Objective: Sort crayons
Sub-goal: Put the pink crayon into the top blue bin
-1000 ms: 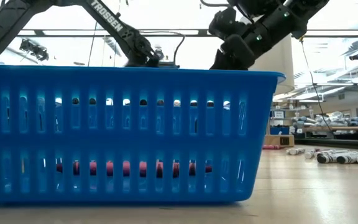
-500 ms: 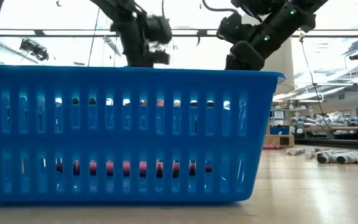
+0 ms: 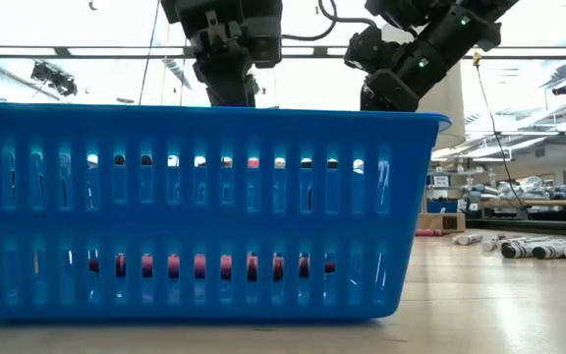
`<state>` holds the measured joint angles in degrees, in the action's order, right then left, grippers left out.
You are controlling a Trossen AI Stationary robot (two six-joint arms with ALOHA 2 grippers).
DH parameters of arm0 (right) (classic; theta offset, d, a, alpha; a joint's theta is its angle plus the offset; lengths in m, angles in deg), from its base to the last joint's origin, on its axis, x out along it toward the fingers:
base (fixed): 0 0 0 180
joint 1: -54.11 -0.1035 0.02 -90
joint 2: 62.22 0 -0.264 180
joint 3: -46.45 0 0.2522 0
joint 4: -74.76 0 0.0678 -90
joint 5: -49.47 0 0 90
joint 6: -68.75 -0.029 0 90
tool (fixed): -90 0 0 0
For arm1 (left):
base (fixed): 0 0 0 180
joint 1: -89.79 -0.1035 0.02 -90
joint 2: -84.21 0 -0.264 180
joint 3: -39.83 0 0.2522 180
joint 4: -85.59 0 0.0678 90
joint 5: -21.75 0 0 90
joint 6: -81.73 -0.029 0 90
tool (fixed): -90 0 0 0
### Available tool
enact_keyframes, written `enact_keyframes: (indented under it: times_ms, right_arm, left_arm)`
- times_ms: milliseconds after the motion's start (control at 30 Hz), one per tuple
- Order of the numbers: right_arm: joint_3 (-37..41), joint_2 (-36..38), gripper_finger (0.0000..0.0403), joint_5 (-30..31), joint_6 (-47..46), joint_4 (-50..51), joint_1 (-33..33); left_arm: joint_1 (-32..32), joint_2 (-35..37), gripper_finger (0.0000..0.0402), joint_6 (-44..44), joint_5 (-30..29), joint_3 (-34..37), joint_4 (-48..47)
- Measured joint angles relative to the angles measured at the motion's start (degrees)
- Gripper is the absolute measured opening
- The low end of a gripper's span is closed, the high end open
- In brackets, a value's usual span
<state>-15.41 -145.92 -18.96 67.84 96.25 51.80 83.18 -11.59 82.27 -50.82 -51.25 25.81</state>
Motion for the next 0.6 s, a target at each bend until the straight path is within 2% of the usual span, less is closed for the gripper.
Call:
enact_keyframes:
  times_ms: [167,300,600]
  right_arm:
    - [0.0,0.0,0.0126,-0.03,0.0,0.21,-0.25]
    - [0.0,0.0,0.0126,-0.05,0.0,0.21,-1.05]
    - [0.0,0.0,0.0126,-0.01,0.48,-0.46,-1.71]
  left_arm:
    - [5.34,-1.68,0.0016,2.96,-7.96,0.65,2.48]
    - [6.55,-1.72,0.0016,4.93,-8.19,5.65,8.06]
    - [5.16,-1.77,0.0016,11.55,-8.55,14.47,18.63]
